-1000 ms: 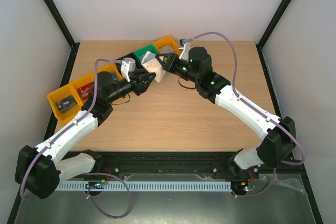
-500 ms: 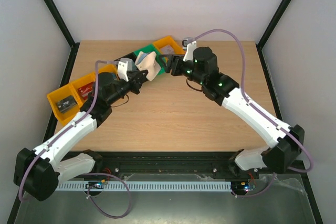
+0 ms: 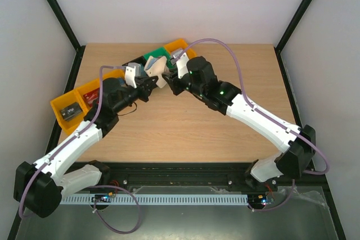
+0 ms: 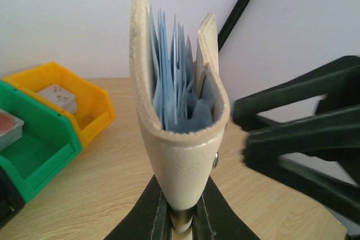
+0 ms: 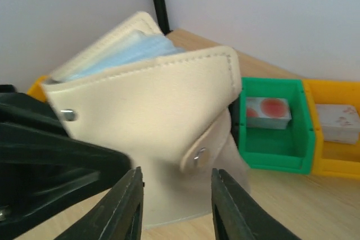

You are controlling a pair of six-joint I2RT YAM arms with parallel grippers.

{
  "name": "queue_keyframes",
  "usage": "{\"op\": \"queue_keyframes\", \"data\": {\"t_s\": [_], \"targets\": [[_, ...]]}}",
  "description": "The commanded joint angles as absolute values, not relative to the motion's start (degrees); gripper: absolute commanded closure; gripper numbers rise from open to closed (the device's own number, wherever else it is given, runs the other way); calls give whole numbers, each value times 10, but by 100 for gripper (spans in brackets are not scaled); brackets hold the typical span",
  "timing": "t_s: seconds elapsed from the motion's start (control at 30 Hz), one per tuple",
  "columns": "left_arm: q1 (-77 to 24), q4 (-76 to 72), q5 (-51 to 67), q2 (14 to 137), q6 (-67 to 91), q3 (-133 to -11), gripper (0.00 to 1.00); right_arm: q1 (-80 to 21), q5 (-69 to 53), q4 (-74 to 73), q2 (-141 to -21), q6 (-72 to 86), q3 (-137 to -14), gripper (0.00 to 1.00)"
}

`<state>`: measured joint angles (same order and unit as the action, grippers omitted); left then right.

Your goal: Take the credit cards out of the card holder

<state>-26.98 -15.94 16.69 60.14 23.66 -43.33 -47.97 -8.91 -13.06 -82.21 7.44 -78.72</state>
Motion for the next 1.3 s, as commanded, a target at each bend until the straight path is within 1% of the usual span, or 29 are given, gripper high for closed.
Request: {"op": "queue_keyframes", "data": {"t_s": [0.0, 0.23, 0.33, 0.43, 0.57, 0.67, 0.87, 0.93, 0.97, 1.0, 1.03, 1.07, 1.1, 1.13, 1.17, 1.2, 1.27], "targets": [[-269, -197, 203, 587, 246, -449, 98, -477, -43, -141, -840, 26, -813, 71], [-270, -212, 233, 589, 238, -447, 98, -476, -1, -155, -851, 26, -820, 85], [-276, -205, 247, 589, 221, -447, 98, -477, 17, -153, -851, 35, -823, 98], [-282, -190, 270, 590, 198, -447, 98, -477, 33, -151, -847, 36, -824, 98], [-283, -163, 292, 585, 177, -441, 98, -473, 108, -172, -839, 35, -823, 98], [-283, -131, 301, 580, 155, -445, 98, -449, 130, -190, -824, 45, -815, 98], [-280, -108, 339, 576, 147, -448, 98, -351, 66, -225, -789, 66, -797, 98], [-275, -110, 349, 573, 147, -449, 98, -336, -1, -231, -771, 37, -789, 98], [-268, -111, 363, 572, 143, -450, 98, -329, -55, -235, -761, 18, -781, 98], [-261, -113, 383, 570, 132, -453, 98, -326, -106, -242, -749, -1, -780, 97], [-256, -111, 407, 569, 113, -457, 98, -320, -154, -253, -740, -16, -780, 91], [-252, -103, 431, 566, 82, -462, 98, -315, -212, -264, -728, -41, -781, 79], [-251, -87, 454, 561, 42, -467, 98, -311, -272, -279, -720, -64, -782, 64], [-250, -69, 471, 554, 5, -472, 98, -310, -336, -294, -715, -88, -784, 52], [-250, -52, 488, 549, -31, -476, 98, -310, -388, -310, -712, -107, -787, 46], [-250, -34, 506, 542, -70, -481, 98, -310, -421, -318, -711, -111, -791, 43], [-250, 7, 551, 532, -141, -491, 98, -310, -453, -318, -713, -101, -800, 40]]}}
